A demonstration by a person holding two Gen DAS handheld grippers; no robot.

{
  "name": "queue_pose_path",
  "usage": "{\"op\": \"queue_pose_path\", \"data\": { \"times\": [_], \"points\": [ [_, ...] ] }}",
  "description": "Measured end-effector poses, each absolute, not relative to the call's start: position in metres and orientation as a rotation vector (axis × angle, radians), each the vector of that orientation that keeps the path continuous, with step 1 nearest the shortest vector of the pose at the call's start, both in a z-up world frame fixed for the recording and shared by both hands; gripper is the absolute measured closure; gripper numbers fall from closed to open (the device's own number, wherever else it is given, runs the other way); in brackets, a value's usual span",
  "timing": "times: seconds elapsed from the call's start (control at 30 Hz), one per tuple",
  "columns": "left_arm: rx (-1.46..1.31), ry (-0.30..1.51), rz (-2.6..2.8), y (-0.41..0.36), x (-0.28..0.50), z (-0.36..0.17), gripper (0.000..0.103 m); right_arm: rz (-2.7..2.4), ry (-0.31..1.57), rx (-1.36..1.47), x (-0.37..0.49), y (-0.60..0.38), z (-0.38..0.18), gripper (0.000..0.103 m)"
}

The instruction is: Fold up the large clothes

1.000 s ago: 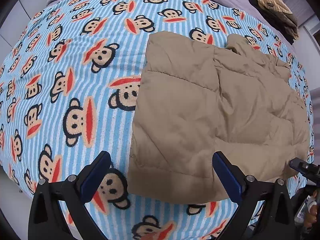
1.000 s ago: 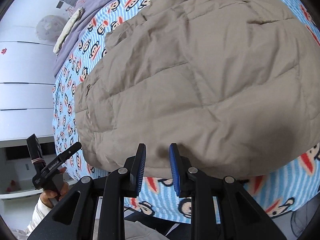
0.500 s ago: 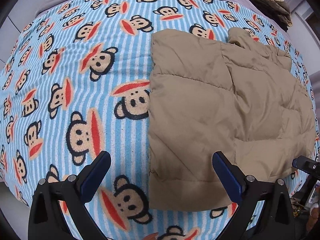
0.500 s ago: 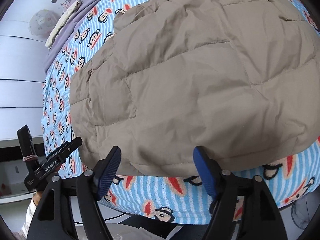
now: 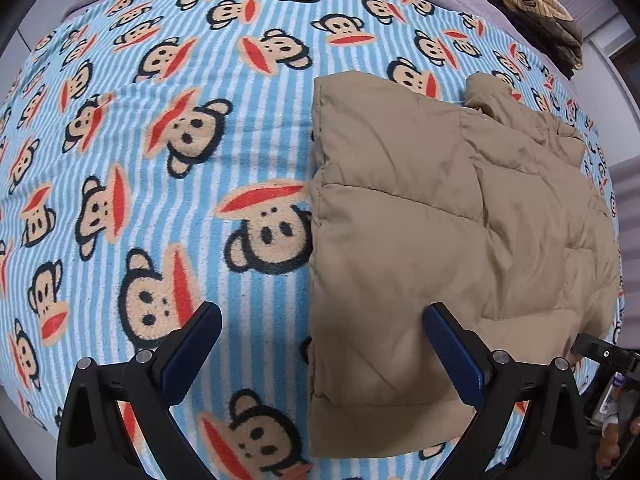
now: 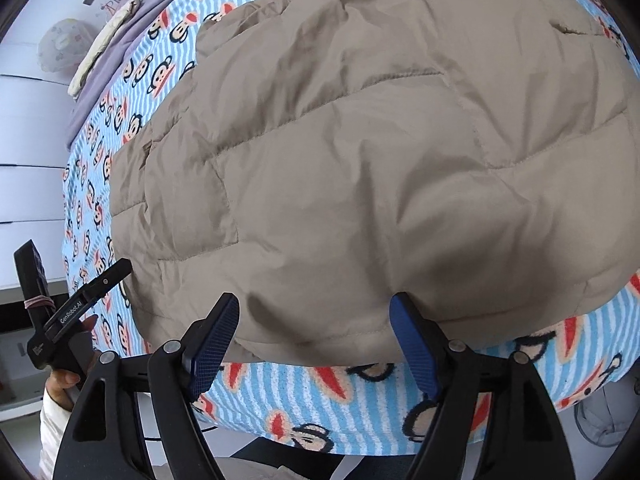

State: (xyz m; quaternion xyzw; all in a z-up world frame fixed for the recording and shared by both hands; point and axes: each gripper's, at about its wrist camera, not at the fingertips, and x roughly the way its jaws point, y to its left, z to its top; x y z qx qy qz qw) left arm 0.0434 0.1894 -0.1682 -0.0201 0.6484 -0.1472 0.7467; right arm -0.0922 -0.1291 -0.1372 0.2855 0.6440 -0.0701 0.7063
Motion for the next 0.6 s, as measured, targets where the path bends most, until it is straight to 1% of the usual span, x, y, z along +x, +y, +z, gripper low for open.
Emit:
{"op": "queue_pose_path", "data": {
  "times": [0.07,0.1,0.13,0.17,0.2,0.23,0.3,0.43,0.6],
  "points": [
    [-0.048,1.423,-0.32,0.187,0.044,-0.172,0.001,-0.15,1.42,0.616,-0.09,-0.131,-0.135,0.023],
    [-0.051,1.428,-0.31,0.186,0.045,-0.174,0.001,-0.148,1.417,0.607,-0.089,-0.131,-0.136,0.029],
    [-0.063,1.435,-0.309,0.187,0.047,-0.176,0.001,-0.147,1.419,0.594,-0.089,-0.132,-0.136,0.042],
    [-0.083,1.442,-0.313,0.188,0.05,-0.179,0.001,-0.151,1.428,0.572,-0.087,-0.132,-0.138,0.05],
    [-0.106,1.447,-0.318,0.19,0.052,-0.181,0.001,-0.152,1.436,0.555,-0.087,-0.132,-0.141,0.06],
    [-0.132,1.452,-0.325,0.193,0.055,-0.184,0.001,-0.143,1.441,0.549,-0.087,-0.132,-0.143,0.066],
    [-0.207,1.465,-0.377,0.2,0.059,-0.189,0.001,-0.131,1.445,0.545,-0.087,-0.133,-0.145,0.069],
    [-0.405,1.55,-0.644,0.202,0.065,-0.211,0.001,-0.122,1.451,0.554,-0.088,-0.135,-0.15,0.069],
    [-0.453,1.601,-0.781,0.183,0.07,-0.236,0.001,-0.126,1.463,0.588,-0.087,-0.139,-0.155,0.069]
  ]
}}
